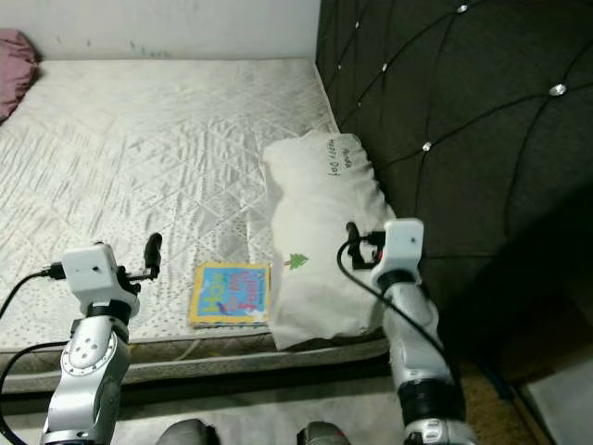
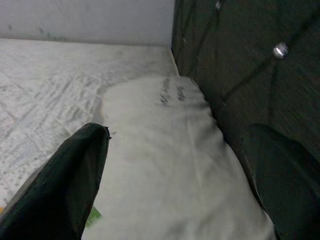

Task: Clean up the room

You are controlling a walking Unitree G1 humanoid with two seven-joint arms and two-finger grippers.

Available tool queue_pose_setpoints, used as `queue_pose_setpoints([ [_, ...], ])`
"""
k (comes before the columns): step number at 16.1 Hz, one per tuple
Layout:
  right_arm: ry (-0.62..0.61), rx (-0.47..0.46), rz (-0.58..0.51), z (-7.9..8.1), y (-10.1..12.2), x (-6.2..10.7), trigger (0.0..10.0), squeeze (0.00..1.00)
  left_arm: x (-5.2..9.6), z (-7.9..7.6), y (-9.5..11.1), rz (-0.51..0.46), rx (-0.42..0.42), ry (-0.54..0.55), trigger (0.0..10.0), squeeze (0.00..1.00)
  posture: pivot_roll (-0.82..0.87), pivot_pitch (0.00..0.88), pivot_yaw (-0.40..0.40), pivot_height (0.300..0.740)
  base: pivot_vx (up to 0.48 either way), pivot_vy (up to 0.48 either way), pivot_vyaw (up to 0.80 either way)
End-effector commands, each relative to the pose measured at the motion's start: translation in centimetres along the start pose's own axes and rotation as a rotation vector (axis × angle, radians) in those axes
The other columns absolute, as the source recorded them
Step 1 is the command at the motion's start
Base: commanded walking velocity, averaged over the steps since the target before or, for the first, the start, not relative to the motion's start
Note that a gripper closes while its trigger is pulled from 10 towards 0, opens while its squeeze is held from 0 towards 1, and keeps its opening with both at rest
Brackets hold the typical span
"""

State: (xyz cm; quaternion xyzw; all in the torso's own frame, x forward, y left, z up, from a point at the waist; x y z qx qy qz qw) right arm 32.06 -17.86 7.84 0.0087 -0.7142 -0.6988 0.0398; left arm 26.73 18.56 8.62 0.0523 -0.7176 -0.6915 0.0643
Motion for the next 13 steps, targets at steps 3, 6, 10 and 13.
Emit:
queue_pose_setpoints([
  [3,0.018,-0.017,0.005,1.07,-0.02,-0.36,10.0,0.0,0.11,0.09,0.24,0.012,-0.003,0.008,10.0,0.0,-0.01,0.072,-0.009,0.74,0.0,0.48,0.0],
  [6,-0.009,-0.036,0.022,0.45,-0.45,-0.37,10.0,0.0,0.12,-0.09,0.47,0.014,0.001,0.003,10.0,0.0,0.0,0.082,-0.011,0.74,0.0,0.48,0.0],
  [10,0.006,-0.031,0.027,0.54,-0.44,-0.46,10.0,0.0,0.53,0.29,0.16,0.024,-0.001,0.005,10.0,0.0,0.0,0.083,-0.019,0.74,0.0,0.48,0.0],
  [13,0.027,-0.022,0.032,0.71,-0.48,-0.65,10.0,0.0,0.47,0.37,0.29,0.023,0.008,0.015,10.0,0.0,0.0,0.081,-0.029,0.74,0.0,0.48,0.0],
])
Point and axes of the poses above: a point about 5 cm out from each wrist's last joint towards the gripper, its own x axis pointing back from the gripper into the wrist, its own y axis along the axis of the wrist's last joint, z = x × y, the point moved 2 cm from there along -x, pointing out of the wrist towards the gripper
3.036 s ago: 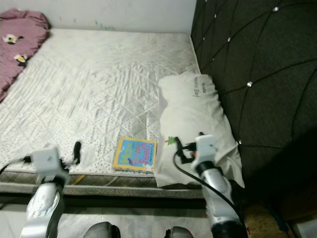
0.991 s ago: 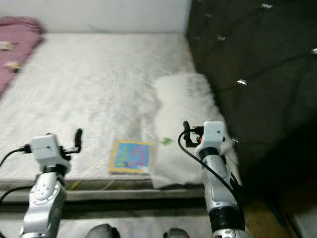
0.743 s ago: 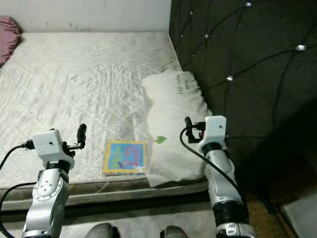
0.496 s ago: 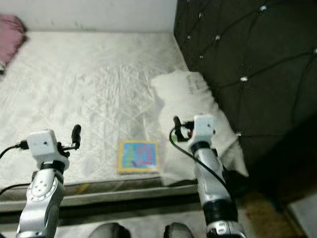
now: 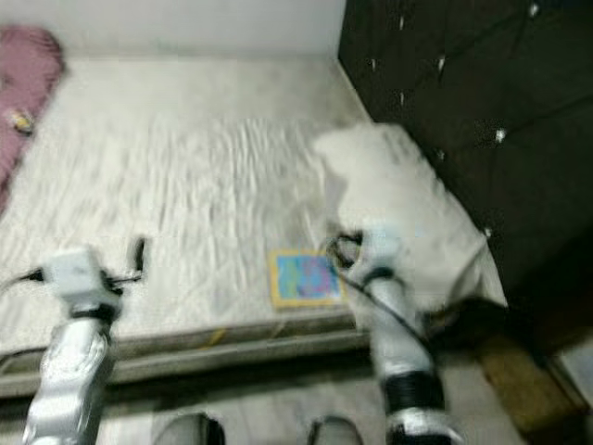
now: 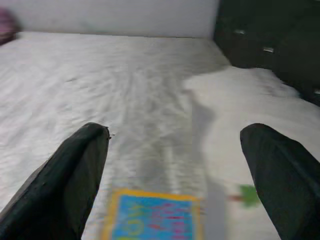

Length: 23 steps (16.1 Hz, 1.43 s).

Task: Clean up the room

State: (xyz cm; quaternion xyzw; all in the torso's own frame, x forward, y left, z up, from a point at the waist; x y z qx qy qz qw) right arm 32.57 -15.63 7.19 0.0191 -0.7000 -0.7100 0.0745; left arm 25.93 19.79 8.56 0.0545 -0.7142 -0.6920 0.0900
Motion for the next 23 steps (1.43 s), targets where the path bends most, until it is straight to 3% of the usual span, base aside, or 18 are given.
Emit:
queue_pose_setpoints([
  [1,-0.038,0.01,-0.002,-1.5,0.2,0.1,10.0,0.0,-0.1,-1.1,0.5,-0.018,0.024,-0.026,10.0,0.0,0.0,0.081,-0.029,0.74,0.0,0.48,0.0],
  [23,0.028,0.053,0.003,-0.8,0.4,-0.6,10.0,0.0,-0.2,-2.2,1.0,-0.018,0.06,-0.056,10.0,0.0,-0.01,0.108,-0.041,0.74,0.0,0.476,0.0],
])
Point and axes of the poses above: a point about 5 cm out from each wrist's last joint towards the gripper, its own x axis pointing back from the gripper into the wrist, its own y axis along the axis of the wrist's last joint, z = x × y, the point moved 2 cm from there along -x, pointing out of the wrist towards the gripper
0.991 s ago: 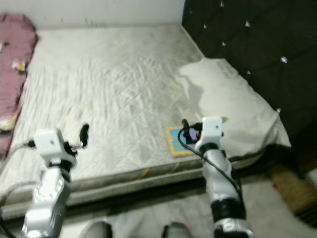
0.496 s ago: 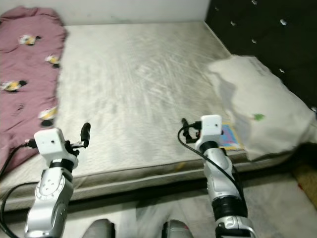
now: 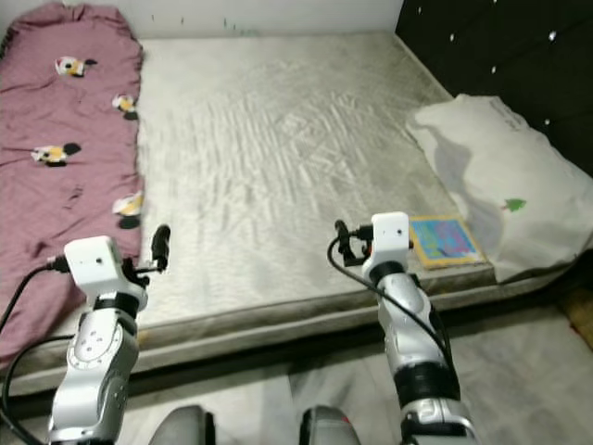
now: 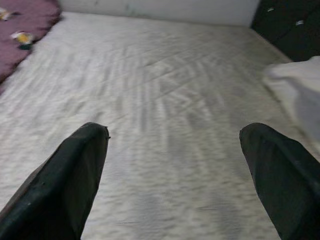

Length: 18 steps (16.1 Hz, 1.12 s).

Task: Clean up the room

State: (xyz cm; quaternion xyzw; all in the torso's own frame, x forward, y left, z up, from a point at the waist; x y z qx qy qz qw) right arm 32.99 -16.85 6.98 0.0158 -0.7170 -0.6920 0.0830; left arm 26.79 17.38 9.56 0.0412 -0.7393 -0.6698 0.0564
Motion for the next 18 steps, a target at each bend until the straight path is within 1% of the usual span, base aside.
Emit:
queue_pose_setpoints([
  [1,0.027,0.008,-0.02,0.54,0.58,-0.31,10.0,0.0,0.19,0.31,0.03,0.004,-0.007,0.012,10.0,0.0,-0.01,0.108,-0.041,0.74,0.0,0.472,0.0],
  [18,0.042,0.016,-0.012,0.6,0.49,-0.46,10.0,0.0,0.21,0.0,0.03,0.008,-0.007,0.007,10.0,0.0,-0.01,0.108,-0.045,0.74,0.0,0.469,0.0],
])
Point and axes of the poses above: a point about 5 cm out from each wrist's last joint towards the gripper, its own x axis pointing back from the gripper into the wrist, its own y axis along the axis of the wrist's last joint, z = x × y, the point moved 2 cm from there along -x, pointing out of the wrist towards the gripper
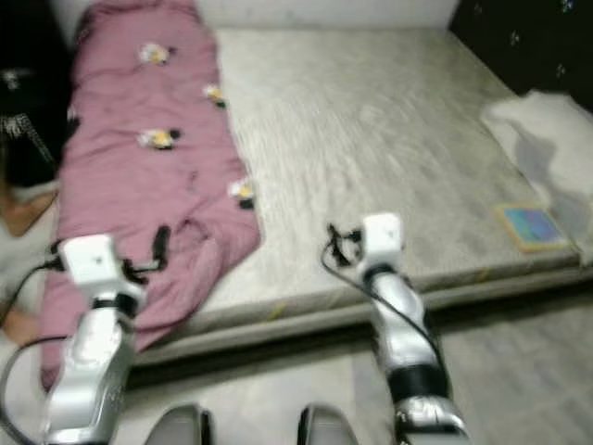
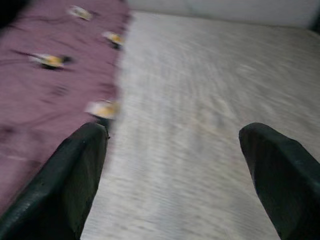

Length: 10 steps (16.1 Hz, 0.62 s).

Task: Clean up the room

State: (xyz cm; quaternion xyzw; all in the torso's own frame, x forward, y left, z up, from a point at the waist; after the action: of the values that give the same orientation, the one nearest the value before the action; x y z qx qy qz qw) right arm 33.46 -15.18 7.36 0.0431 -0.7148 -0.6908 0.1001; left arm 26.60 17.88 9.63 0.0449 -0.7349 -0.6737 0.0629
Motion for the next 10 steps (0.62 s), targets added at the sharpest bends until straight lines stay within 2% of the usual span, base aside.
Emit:
queue_pose_setpoints([
  [1,-0.02,0.012,0.005,-0.94,-0.02,0.24,10.0,0.0,0.12,-0.46,-0.1,0.005,0.003,-0.007,10.0,0.0,-0.01,0.109,-0.046,0.74,0.0,0.454,0.0],
  [2,-0.017,0.011,0.005,-0.9,-0.02,0.21,10.0,0.0,0.12,-0.4,-0.11,0.006,-0.002,-0.006,10.0,0.0,-0.01,0.109,-0.047,0.74,0.0,0.285,0.0],
  [7,-0.008,0.006,0.011,-0.74,-0.14,0.18,10.0,0.0,0.35,-0.51,0.15,-0.013,-0.004,-0.029,10.0,0.0,-0.01,0.11,-0.048,0.74,0.0,0.0,0.0],
  [10,0.003,0.006,0.01,-0.58,-0.12,0.15,10.0,0.0,0.45,-0.65,0.3,-0.022,0.007,-0.043,10.0,0.0,-0.01,0.111,-0.048,0.74,0.301,0.0,0.0],
])
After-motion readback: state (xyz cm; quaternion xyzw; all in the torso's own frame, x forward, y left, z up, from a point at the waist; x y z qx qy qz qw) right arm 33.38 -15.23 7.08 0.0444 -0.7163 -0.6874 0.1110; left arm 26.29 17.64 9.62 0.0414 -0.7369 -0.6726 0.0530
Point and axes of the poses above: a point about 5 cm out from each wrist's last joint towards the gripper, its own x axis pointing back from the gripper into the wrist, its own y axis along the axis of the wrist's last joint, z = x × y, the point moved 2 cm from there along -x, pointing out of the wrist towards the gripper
